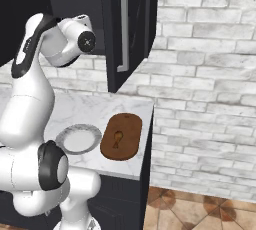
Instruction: Pick the chicken drumstick from the plate and place it on the cutting board. Then pick the condiment bottle from the cabinet and place it next to the cutting board.
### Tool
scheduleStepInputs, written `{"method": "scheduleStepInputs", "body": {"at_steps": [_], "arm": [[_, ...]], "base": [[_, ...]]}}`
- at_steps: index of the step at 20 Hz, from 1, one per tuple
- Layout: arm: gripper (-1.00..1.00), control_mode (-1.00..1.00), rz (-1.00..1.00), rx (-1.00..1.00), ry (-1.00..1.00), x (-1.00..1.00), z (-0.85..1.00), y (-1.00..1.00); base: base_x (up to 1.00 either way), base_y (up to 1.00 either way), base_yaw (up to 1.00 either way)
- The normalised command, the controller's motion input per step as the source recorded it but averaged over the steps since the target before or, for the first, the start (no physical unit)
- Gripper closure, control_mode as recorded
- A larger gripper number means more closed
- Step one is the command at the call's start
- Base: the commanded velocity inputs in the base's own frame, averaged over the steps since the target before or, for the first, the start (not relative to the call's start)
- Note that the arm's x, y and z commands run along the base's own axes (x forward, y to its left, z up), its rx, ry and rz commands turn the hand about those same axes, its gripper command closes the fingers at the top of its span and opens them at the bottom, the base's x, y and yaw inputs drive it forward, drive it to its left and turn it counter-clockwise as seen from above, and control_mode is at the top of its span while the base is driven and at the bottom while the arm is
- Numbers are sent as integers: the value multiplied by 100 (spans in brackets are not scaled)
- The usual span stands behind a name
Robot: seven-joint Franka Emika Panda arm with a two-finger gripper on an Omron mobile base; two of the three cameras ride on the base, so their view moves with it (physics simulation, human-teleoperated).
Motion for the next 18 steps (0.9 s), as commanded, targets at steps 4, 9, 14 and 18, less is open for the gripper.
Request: {"method": "scheduleStepInputs", "body": {"at_steps": [4,9,14,18], "arm": [[100,-100,0,1,0,-38,0,0],[100,-100,0,1,1,-35,0,0],[100,-100,0,1,2,-37,0,0],[100,-100,0,1,2,-42,0,0]], "base": [[0,0,0],[0,0,0],[0,0,0],[0,0,0]]}}
